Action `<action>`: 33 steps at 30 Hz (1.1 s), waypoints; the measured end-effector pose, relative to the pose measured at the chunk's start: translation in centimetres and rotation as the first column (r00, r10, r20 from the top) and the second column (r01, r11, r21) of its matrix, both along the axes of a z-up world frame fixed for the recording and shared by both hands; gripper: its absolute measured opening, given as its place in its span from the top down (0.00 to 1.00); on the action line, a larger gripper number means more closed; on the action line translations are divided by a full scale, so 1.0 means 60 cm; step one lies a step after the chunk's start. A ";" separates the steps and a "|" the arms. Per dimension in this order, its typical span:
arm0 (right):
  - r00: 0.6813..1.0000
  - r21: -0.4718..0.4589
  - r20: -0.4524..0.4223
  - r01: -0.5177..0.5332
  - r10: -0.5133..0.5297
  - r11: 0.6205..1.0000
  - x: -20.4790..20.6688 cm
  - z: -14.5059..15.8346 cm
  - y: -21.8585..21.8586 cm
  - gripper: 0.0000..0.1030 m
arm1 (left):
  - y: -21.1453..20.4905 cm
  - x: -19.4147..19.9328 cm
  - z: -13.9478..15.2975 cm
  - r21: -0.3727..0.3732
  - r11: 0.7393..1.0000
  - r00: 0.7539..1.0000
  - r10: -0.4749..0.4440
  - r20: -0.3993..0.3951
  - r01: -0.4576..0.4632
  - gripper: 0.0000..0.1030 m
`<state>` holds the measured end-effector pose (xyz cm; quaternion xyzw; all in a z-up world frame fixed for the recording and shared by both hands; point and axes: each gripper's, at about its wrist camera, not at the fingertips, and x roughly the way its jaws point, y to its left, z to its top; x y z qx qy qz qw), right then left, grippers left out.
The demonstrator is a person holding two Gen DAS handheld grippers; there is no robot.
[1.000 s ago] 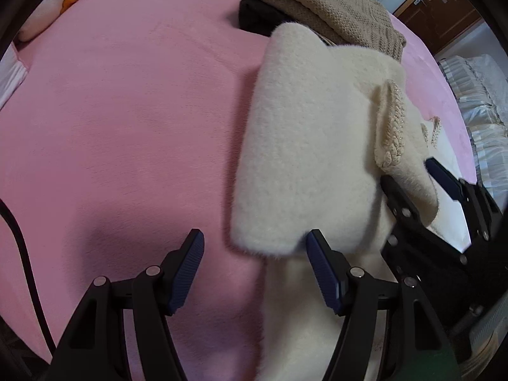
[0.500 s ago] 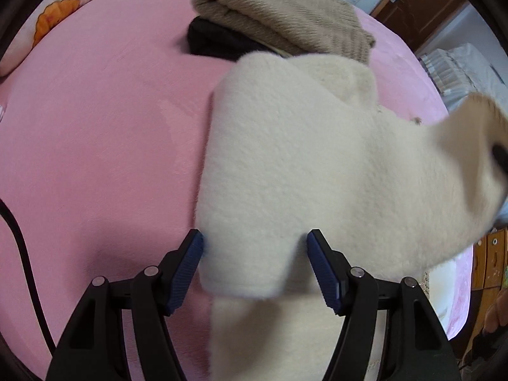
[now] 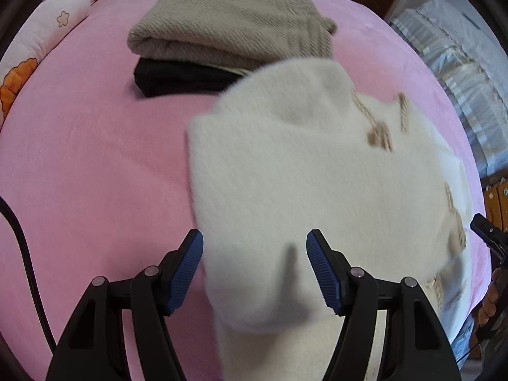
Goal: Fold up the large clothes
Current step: 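Lay the lifted side over the folded sleeves with the right tool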
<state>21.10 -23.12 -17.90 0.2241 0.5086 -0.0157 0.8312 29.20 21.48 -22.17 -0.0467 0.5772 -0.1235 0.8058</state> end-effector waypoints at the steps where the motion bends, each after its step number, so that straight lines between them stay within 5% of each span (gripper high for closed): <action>1: 1.000 0.008 0.002 -0.014 0.014 1.000 0.019 -0.005 -0.006 0.31 | 0.014 0.018 -0.001 -0.025 1.000 1.000 0.011 0.001 -0.011 0.36; 9: 0.987 -0.010 -0.097 -0.130 0.129 0.991 0.119 -0.105 -0.013 0.37 | 0.051 0.139 -0.076 -0.132 0.985 0.988 0.099 -0.118 -0.114 0.36; 11: 0.977 -0.036 -0.085 -0.197 0.194 0.980 0.115 -0.101 0.006 0.54 | 0.046 0.147 -0.095 -0.153 0.982 0.984 0.083 -0.158 -0.108 0.36; 13: 0.971 -0.052 -0.079 -0.230 0.226 0.972 0.108 -0.091 0.019 0.84 | 0.039 0.150 -0.107 -0.153 0.983 0.982 0.079 -0.170 -0.106 0.36; 14: 0.969 -0.052 -0.067 -0.241 0.237 0.969 0.104 -0.083 0.022 0.86 | 0.039 0.148 -0.108 -0.146 0.983 0.982 0.084 -0.166 -0.109 0.41; 17: 0.967 -0.079 0.002 -0.254 0.254 0.964 0.093 -0.036 0.028 0.87 | 0.033 0.144 -0.089 -0.122 0.983 0.983 0.123 -0.135 -0.140 0.82; 18: 0.965 -0.079 0.032 -0.258 0.261 0.963 0.090 -0.016 0.029 0.87 | 0.034 0.140 -0.074 -0.111 0.982 0.984 0.142 -0.111 -0.155 0.88; 25: 0.939 -0.172 0.225 -0.223 0.259 0.959 0.117 0.070 0.028 0.87 | 0.011 0.104 0.013 -0.068 0.981 0.975 0.187 0.118 -0.180 0.91; 29: 0.978 -0.155 0.103 -0.165 0.182 0.974 0.184 -0.019 -0.003 0.87 | -0.003 0.125 -0.017 -0.021 0.982 0.974 0.189 0.124 -0.188 0.90; 33: 0.983 -0.194 -0.004 -0.181 0.184 0.964 0.209 -0.121 0.001 0.86 | -0.017 0.139 -0.071 0.066 0.986 0.980 0.147 0.132 -0.156 0.89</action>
